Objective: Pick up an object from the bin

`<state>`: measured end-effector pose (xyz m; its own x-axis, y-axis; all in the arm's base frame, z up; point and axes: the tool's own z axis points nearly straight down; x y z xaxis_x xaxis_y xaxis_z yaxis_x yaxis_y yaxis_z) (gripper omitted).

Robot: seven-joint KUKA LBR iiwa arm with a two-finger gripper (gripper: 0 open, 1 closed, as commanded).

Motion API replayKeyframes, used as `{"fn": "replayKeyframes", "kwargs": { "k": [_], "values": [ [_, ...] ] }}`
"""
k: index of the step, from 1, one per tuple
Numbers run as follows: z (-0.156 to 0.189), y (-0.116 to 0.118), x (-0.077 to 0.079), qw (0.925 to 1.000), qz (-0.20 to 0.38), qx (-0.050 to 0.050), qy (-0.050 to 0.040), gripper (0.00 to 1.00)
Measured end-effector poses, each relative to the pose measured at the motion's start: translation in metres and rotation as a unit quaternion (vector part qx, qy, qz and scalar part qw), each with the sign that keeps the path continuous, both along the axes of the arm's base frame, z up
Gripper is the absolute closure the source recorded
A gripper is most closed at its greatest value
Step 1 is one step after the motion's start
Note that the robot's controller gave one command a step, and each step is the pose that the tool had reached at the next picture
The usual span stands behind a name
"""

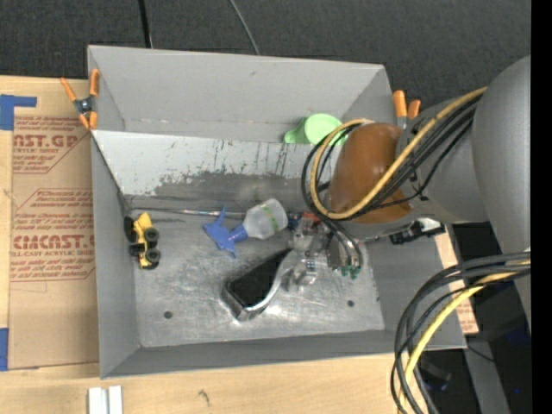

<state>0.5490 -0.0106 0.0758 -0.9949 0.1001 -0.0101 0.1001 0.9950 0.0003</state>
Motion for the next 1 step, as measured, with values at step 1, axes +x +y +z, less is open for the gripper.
{"fn": "replayKeyframes", "kwargs": {
  "k": [1],
  "values": [
    [0.1284,-0.0133,0.0045,0.9996,-0.027,0.000,0.0062,1.00]
  ]
}}
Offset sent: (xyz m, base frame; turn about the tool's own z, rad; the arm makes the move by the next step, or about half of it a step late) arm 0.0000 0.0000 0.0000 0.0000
